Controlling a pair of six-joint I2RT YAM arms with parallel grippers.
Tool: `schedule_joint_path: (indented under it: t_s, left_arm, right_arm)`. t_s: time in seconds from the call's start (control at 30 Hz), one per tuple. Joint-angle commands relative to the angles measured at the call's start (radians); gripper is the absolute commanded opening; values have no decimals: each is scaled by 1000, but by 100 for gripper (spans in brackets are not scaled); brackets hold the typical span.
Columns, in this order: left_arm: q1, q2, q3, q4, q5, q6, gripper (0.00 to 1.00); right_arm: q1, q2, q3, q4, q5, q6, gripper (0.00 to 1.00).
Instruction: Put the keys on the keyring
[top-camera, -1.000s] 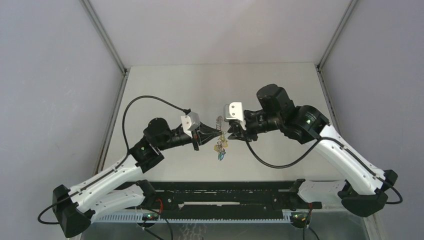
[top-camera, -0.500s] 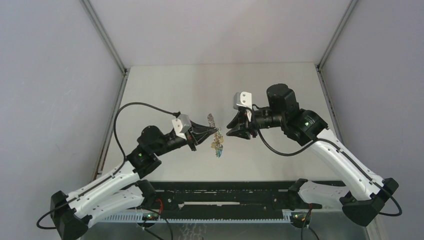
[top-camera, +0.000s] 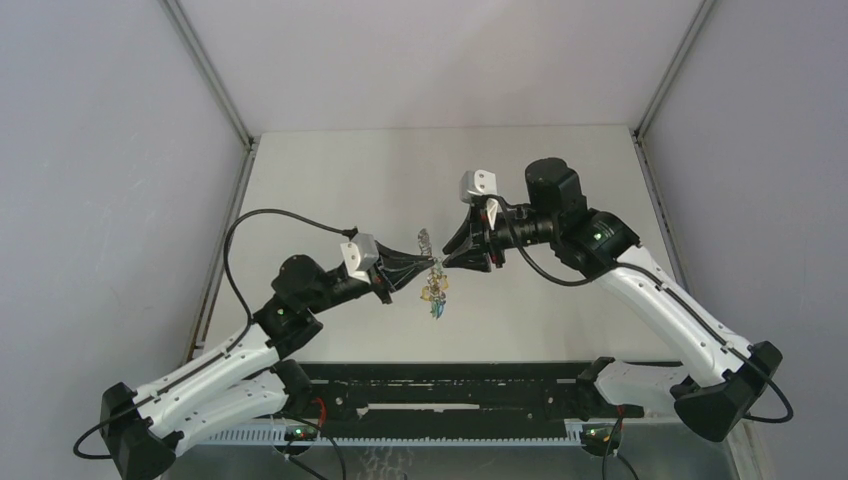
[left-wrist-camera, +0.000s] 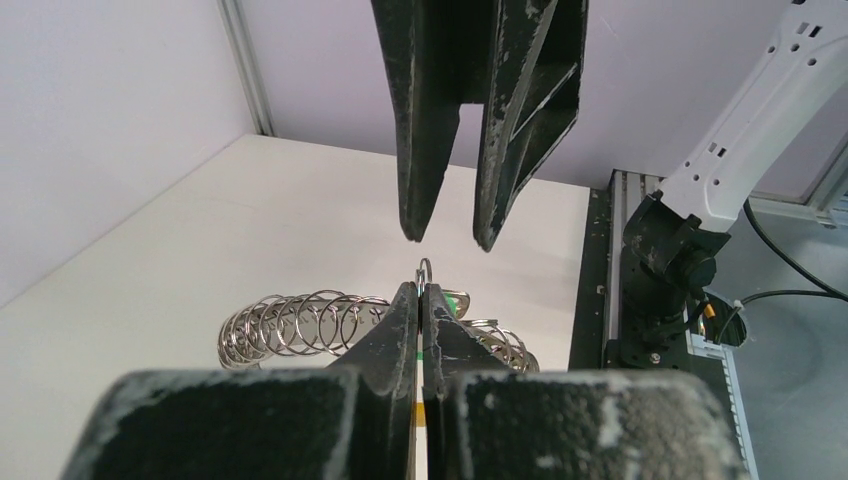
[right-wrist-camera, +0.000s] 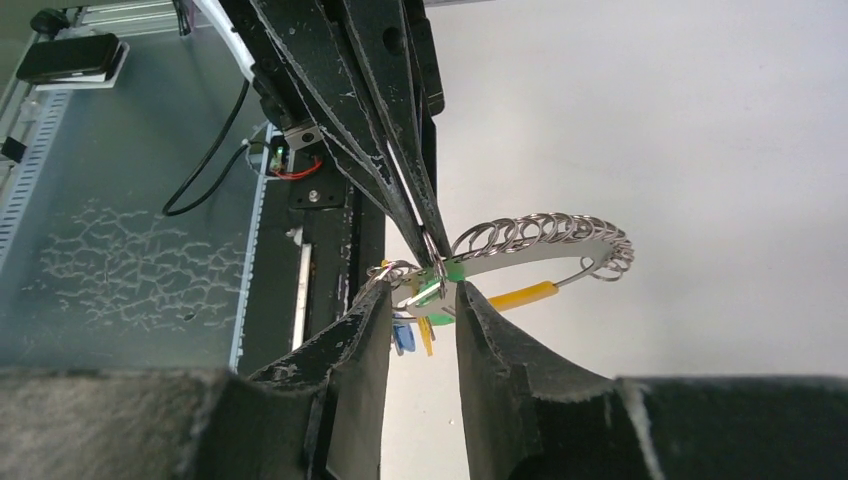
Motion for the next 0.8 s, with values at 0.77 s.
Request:
schedule_joint_path:
  t_s: [0.77]
  left_arm:
    - [5,-74,-77,290,-6,-7,0]
  right_arm:
    - [-35,37,5,23,-93,60,0]
